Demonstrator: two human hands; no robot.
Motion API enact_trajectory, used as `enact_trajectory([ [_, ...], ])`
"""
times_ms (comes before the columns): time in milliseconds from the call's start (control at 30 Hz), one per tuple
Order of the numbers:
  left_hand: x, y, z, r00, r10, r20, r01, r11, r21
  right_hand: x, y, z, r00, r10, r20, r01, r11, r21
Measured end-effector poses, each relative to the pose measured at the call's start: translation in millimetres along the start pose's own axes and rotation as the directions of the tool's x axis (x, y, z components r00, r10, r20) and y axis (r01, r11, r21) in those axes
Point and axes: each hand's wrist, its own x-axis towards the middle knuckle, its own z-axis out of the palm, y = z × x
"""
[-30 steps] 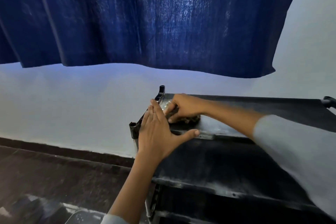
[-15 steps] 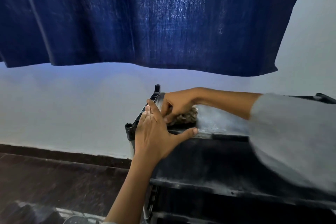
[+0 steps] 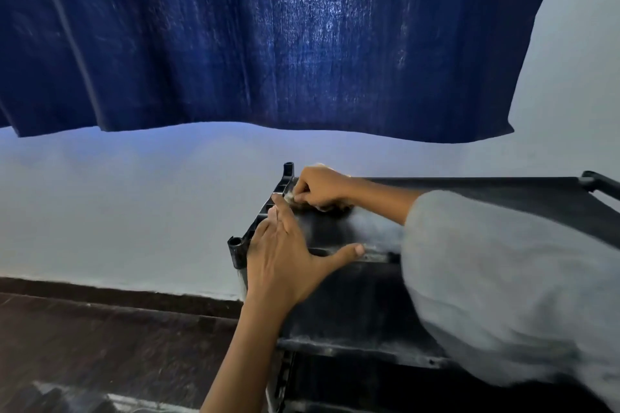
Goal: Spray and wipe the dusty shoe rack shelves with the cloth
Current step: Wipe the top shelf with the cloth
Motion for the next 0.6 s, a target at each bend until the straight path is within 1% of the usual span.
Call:
enact_trajectory([
  [33, -1, 2, -1, 1.000, -0.003, 0.008, 0.003, 1.000, -0.004, -13, -6, -9, 0.989, -0.062, 0.134, 0.054, 0.996, 0.068],
  [67, -2, 4, -2, 1.000, -0.004, 0.022, 0.004, 1.000, -0.012, -28, -13, -20, 0.958, -0.129, 0.255, 0.098, 0.987, 0.131],
  [100, -3, 6, -3, 0.999, -0.005, 0.036, 0.006, 1.000, -0.021, -42, -18, -29, 0.926, -0.181, 0.331, 0.126, 0.976, 0.180],
  [133, -4, 7, -4, 0.999, -0.008, 0.045, 0.010, 1.000, -0.030, -53, -20, -34, 0.908, -0.217, 0.358, 0.145, 0.965, 0.218],
  [167, -5, 8, -4, 0.999, -0.013, 0.049, 0.014, 0.999, -0.033, -59, -19, -34, 0.911, -0.230, 0.344, 0.149, 0.958, 0.244],
  [233, -4, 7, -3, 0.999, -0.017, 0.045, 0.019, 0.999, -0.026, -58, -12, -22, 0.955, -0.186, 0.231, 0.126, 0.959, 0.254],
  [300, -3, 7, -2, 0.999, -0.010, 0.053, 0.010, 1.000, -0.005, -42, 0, -9, 0.992, -0.106, 0.071, 0.093, 0.982, 0.167],
  [367, -3, 7, -4, 0.997, 0.010, 0.080, -0.012, 1.000, 0.027, -18, 15, -3, 0.997, 0.012, -0.076, -0.006, 0.997, 0.081],
  [400, -3, 8, -5, 0.996, 0.017, 0.086, -0.021, 0.999, 0.045, -9, 19, -2, 0.990, 0.073, -0.123, -0.068, 0.997, 0.045],
  [433, -3, 8, -7, 0.996, 0.022, 0.081, -0.027, 0.998, 0.065, -1, 22, -1, 0.982, 0.114, -0.148, -0.114, 0.993, 0.004],
  [467, -2, 8, -8, 0.997, 0.026, 0.071, -0.032, 0.996, 0.082, 5, 22, 1, 0.979, 0.120, -0.167, -0.128, 0.991, -0.036],
  [533, -1, 6, -8, 0.998, 0.024, 0.058, -0.029, 0.996, 0.090, 6, 16, 5, 0.980, 0.091, -0.175, -0.107, 0.991, -0.081],
  [567, -2, 6, -7, 0.998, 0.016, 0.055, -0.020, 0.997, 0.078, 0, 10, 4, 0.988, 0.068, -0.137, -0.076, 0.995, -0.057],
  [600, -3, 7, -7, 0.999, 0.009, 0.052, -0.012, 0.998, 0.062, -10, 4, 0, 0.997, 0.032, -0.066, -0.033, 0.999, -0.007],
])
